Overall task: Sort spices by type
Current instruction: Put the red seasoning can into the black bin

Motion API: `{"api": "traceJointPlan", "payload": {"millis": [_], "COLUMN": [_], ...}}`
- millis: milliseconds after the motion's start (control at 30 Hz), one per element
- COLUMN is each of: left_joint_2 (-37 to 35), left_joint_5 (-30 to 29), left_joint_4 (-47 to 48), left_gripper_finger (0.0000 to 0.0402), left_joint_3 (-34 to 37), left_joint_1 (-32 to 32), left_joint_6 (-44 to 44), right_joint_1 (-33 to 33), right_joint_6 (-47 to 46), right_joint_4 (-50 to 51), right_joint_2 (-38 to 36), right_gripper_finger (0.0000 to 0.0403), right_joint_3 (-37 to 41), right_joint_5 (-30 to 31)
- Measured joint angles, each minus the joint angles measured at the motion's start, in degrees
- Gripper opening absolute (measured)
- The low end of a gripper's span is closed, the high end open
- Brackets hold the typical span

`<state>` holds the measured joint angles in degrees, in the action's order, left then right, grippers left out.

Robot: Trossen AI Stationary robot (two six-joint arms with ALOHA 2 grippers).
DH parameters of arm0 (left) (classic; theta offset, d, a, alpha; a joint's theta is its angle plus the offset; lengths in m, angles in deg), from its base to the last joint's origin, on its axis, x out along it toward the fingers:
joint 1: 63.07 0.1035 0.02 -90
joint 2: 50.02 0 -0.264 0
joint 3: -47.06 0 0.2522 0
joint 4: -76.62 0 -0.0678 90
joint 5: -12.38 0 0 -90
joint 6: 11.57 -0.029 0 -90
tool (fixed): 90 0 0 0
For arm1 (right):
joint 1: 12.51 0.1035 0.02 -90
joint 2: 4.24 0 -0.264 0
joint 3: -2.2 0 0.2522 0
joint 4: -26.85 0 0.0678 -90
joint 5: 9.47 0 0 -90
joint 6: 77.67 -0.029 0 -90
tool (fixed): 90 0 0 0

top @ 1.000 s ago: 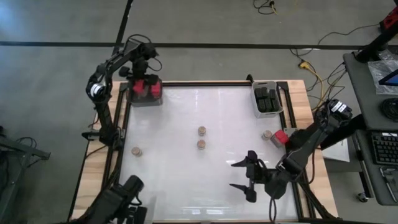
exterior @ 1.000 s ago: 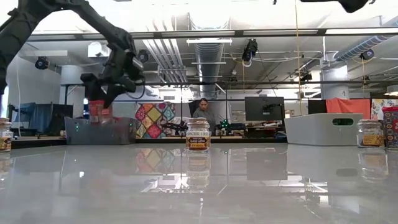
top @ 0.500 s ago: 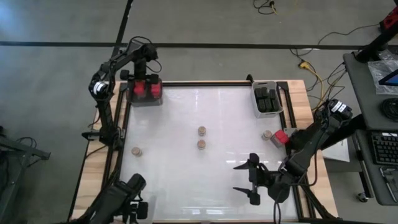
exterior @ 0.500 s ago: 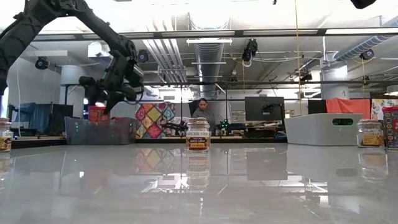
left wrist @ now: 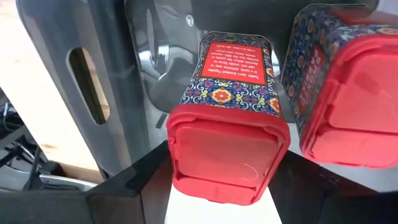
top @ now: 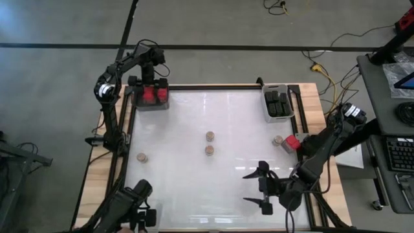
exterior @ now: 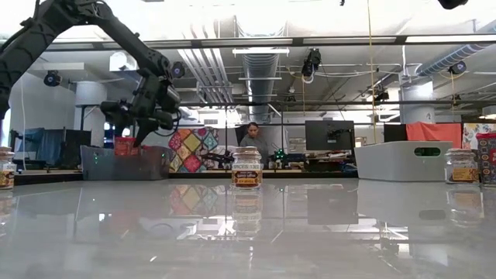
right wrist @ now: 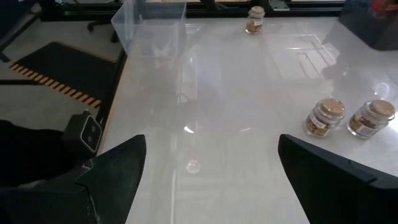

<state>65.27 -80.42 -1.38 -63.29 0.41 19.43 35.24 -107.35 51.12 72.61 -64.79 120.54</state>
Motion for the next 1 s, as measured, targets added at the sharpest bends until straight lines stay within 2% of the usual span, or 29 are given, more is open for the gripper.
{"api": "traceJointPlan", "payload": {"millis": [1000], "left_joint_2": [0.0], "left_joint_5": [2.13], "left_joint_4": [-3.51], "left_gripper_finger": [0.0207], "left_joint_3": [2.54], "left_joint_1": [0.45], "left_joint_6": [0.13], "right_joint_1": [0.0], "right_joint_6": [0.01], "right_joint_4": [3.05], "right_joint_2": [-2.07], "right_gripper_finger": [0.0357], "right_joint_3": [0.02], "right_joint_5": [-1.2]}}
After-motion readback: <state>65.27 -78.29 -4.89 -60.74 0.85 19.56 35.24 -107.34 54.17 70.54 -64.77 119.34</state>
